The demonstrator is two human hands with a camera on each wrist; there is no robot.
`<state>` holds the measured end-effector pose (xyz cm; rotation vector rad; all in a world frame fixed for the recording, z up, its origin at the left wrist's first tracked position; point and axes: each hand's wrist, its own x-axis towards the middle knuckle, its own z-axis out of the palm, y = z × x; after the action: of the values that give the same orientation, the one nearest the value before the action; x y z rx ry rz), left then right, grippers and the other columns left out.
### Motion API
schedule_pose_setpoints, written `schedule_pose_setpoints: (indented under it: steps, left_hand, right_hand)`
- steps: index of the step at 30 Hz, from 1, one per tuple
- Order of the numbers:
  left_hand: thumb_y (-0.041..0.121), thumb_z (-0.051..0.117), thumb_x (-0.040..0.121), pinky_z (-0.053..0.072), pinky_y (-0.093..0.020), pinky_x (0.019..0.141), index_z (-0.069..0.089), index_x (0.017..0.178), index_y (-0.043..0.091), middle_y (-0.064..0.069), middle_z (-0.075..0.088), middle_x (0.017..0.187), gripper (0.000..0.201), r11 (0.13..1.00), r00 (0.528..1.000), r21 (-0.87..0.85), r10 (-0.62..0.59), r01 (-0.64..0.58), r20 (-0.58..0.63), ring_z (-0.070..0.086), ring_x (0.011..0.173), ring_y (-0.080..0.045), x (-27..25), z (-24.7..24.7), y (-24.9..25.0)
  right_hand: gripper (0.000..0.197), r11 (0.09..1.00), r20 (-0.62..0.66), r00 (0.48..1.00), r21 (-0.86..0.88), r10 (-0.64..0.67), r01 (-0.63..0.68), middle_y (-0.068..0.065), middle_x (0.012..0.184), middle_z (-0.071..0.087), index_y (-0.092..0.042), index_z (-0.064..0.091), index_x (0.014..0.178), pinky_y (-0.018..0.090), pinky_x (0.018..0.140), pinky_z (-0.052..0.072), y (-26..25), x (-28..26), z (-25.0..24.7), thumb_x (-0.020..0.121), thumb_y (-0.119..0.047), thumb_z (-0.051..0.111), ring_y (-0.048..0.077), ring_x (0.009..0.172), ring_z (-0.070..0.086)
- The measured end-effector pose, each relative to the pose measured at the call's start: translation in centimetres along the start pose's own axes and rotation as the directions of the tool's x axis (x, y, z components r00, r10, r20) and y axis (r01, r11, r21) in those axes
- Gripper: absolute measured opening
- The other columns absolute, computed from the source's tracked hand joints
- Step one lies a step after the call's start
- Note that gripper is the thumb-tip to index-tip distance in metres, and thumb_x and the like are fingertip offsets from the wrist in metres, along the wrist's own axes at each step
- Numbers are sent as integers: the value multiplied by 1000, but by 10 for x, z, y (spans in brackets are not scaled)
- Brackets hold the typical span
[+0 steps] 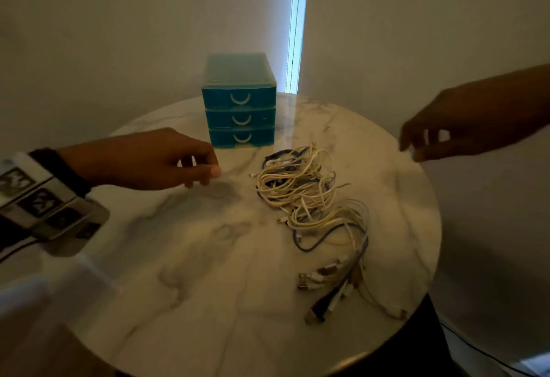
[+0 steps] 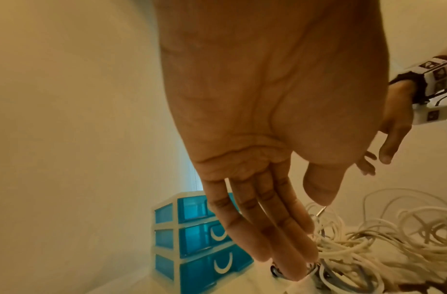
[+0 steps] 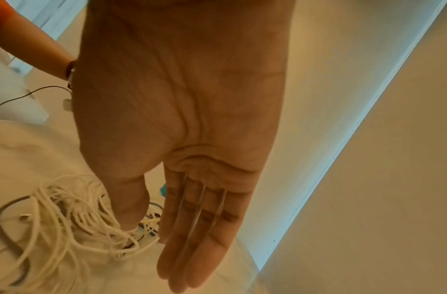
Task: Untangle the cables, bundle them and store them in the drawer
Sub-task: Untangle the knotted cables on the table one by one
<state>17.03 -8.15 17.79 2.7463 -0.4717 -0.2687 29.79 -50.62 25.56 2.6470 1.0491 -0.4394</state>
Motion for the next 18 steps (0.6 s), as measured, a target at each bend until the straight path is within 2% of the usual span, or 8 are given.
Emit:
schedule_pose_setpoints:
  steps: [1,3,6,8,12,15,16,18]
  left_hand:
    - [62,48,98,61,-30,84,67,115,41,26,75,102,33,1000,999,-5,10,-10,-37,74,90,0,8,7,4]
    - [59,51,100,62,-32,84,63,121,40,23,76,104,31,996,996,-77,33,-40,-88,75,88,-1,19,29,19]
    - [62,58,99,60,-24,84,48,137,51,22,71,114,41,989,997,-140,40,-48,-62,72,94,1,31,65,47]
    - [67,61,95,59,-23,86,38,145,54,22,68,119,57,994,999,-107,22,-25,-33,68,97,1,42,80,58]
    - [63,70,93,59,-29,85,41,139,47,16,65,122,57,997,993,-55,-62,57,-97,67,96,-3,67,82,58]
    - [54,78,91,50,-18,75,51,126,39,15,66,113,47,986,970,-99,-154,137,-189,63,88,3,76,73,45]
    - [51,79,91,48,-18,73,53,123,37,14,68,110,44,980,956,-121,-182,157,-229,63,86,3,77,68,40]
    - [49,81,90,48,-23,73,58,118,38,13,70,106,38,966,918,-178,-239,190,-318,65,84,-1,77,60,30]
  right_hand:
    - [53,1000,-22,999,-11,-28,28,-32,109,64,-50,52,140,4,78,50,-3,6,3,92,-73,50,-13,95,65]
    - [67,989,-46,992,89,-114,118,-26,117,66,-46,42,152,5,78,52,-12,20,27,92,-63,67,-8,98,69]
    - [102,934,-83,980,298,-179,196,-17,133,58,-55,17,160,13,80,57,-32,40,84,81,-64,82,4,104,71]
    - [105,904,-180,960,335,-216,266,-15,134,55,-57,14,160,14,80,55,-46,56,113,81,-63,84,2,101,67]
    - [81,826,-390,878,370,-277,425,-25,113,54,-40,43,150,7,76,46,-64,101,113,84,-51,88,-10,93,56]
    - [64,789,-498,822,371,-277,490,-20,113,60,-34,58,136,6,78,45,-75,137,93,82,-43,91,-13,90,56]
    - [60,775,-511,820,396,-259,492,-17,113,62,-33,60,132,11,81,49,-78,149,87,82,-41,92,-10,88,57]
    - [55,719,-519,829,494,-207,489,-15,108,64,-33,62,127,28,87,58,-86,167,75,81,-38,92,-1,86,63]
